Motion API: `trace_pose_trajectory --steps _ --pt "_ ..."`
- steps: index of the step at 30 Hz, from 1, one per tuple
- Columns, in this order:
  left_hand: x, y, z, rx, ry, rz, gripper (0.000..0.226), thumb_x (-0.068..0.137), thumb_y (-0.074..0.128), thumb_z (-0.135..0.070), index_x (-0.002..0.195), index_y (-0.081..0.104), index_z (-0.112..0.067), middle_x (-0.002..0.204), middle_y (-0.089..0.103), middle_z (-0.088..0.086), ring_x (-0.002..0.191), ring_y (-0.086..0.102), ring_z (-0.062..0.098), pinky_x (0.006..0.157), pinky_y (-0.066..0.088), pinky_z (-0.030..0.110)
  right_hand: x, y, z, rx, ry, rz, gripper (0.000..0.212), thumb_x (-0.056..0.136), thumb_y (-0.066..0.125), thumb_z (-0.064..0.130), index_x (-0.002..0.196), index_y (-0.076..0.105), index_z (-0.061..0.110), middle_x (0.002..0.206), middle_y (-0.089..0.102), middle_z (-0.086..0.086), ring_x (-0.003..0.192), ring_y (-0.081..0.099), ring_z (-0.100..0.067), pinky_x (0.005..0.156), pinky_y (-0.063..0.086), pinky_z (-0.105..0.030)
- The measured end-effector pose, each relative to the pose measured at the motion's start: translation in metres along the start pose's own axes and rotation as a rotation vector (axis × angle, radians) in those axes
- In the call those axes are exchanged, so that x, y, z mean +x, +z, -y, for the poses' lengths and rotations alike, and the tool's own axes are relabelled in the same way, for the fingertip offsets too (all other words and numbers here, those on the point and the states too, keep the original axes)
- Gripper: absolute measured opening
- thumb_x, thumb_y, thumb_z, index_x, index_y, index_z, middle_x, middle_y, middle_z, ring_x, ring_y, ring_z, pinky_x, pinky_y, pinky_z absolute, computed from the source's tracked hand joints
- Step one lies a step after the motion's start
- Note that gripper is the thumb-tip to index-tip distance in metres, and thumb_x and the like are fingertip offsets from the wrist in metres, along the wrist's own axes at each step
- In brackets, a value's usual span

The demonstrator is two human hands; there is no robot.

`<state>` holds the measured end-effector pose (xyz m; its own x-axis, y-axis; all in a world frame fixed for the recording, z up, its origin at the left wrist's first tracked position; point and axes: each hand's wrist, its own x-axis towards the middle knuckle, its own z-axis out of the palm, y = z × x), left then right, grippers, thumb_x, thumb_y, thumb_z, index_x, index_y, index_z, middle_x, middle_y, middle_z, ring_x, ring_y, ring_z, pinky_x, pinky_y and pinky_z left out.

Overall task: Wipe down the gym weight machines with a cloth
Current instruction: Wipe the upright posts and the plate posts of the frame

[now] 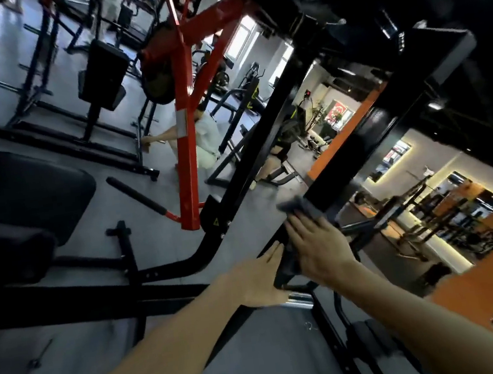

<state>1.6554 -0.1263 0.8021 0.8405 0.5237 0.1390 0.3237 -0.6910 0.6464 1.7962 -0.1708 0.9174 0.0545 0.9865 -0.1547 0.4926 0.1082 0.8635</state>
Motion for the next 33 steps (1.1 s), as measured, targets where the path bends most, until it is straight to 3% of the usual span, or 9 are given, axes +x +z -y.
trace_pose_trajectory --steps 4,9,13,15,18,22,26,30,33 --pt "-0.018 0.020 0.031 0.048 -0.169 0.074 0.103 0.095 0.053 -0.057 0.161 -0.013 -0.014 0.170 0.004 0.005 0.150 0.025 0.029 0.117 0.027 0.035 0.008 -0.010 -0.018 -0.039 -0.050 -0.088 0.072 0.090 0.029 0.051 0.147 0.051 0.013 0.152 0.050 -0.008 0.147 0.035 -0.028 0.120 0.021 -0.044" --pt "-0.031 0.042 0.063 0.348 -0.387 0.167 0.103 0.095 0.043 -0.063 0.159 -0.009 -0.002 0.168 -0.012 0.016 0.156 -0.010 0.030 0.127 -0.003 0.048 0.024 -0.019 -0.033 -0.047 0.206 -0.168 0.080 0.097 0.010 0.058 0.158 0.024 0.008 0.167 0.020 -0.009 0.156 0.009 -0.026 0.126 0.000 -0.045" --pt "-0.054 0.069 0.082 0.482 -0.401 0.267 0.104 0.096 0.049 -0.058 0.158 -0.013 -0.001 0.166 -0.020 0.018 0.155 -0.018 0.030 0.126 -0.007 0.044 0.022 0.028 0.065 0.046 -0.062 -0.032 0.076 0.103 0.023 0.050 0.160 0.004 0.004 0.169 0.001 -0.011 0.156 -0.004 -0.026 0.126 -0.001 -0.044" --pt "-0.057 0.076 0.086 0.512 -0.375 0.241 0.107 0.094 0.052 -0.057 0.158 -0.014 -0.002 0.166 -0.020 0.017 0.154 -0.019 0.029 0.126 -0.008 0.044 0.019 0.035 0.079 0.014 -0.171 0.025 0.070 0.102 0.013 0.044 0.161 0.003 0.006 0.170 0.001 -0.009 0.157 -0.003 -0.025 0.126 0.001 -0.043" --pt "-0.056 0.073 0.089 0.508 -0.368 0.248 0.105 0.093 0.050 -0.056 0.159 -0.013 -0.003 0.167 -0.018 0.015 0.155 -0.018 0.027 0.126 -0.008 0.043 0.033 0.020 0.058 0.028 -0.046 -0.051 0.083 0.088 -0.008 0.045 0.161 0.005 0.008 0.170 0.003 -0.008 0.157 0.000 -0.023 0.126 0.005 -0.039" --pt "-0.056 0.066 0.092 0.470 -0.355 0.269 0.100 0.095 0.047 -0.054 0.160 -0.012 -0.005 0.168 -0.017 0.011 0.155 -0.017 0.024 0.127 -0.006 0.041 0.054 0.010 0.050 0.021 0.332 -0.117 0.076 0.104 0.008 0.049 0.157 -0.001 -0.005 0.167 -0.004 -0.022 0.156 -0.006 -0.031 0.127 -0.002 -0.044" --pt "-0.061 0.066 0.098 0.444 -0.312 0.232 0.092 0.098 0.044 -0.050 0.160 -0.007 -0.005 0.169 -0.013 0.011 0.156 -0.013 0.022 0.127 -0.004 0.038 0.043 0.043 0.130 0.230 0.223 -0.104 0.068 0.103 0.025 0.031 0.157 0.008 -0.006 0.166 0.004 -0.023 0.156 0.003 -0.031 0.126 0.010 -0.043" --pt "-0.062 0.067 0.102 0.455 -0.290 0.220 0.092 0.098 0.044 -0.049 0.160 -0.008 -0.006 0.169 -0.013 0.011 0.156 -0.013 0.020 0.127 -0.006 0.036 0.023 0.065 0.196 0.488 0.211 -0.065 0.068 0.095 0.050 0.025 0.154 0.030 -0.002 0.158 0.038 -0.017 0.142 0.043 -0.026 0.115 0.032 -0.039" --pt "-0.063 0.069 0.103 0.485 -0.286 0.219 0.095 0.096 0.048 -0.047 0.161 -0.009 -0.007 0.169 -0.014 0.010 0.156 -0.013 0.020 0.127 -0.007 0.036 0.028 0.073 0.207 0.507 0.186 -0.062 0.063 0.086 0.062 0.020 0.144 0.047 -0.001 0.145 0.054 -0.016 0.130 0.056 -0.029 0.107 0.041 -0.042"
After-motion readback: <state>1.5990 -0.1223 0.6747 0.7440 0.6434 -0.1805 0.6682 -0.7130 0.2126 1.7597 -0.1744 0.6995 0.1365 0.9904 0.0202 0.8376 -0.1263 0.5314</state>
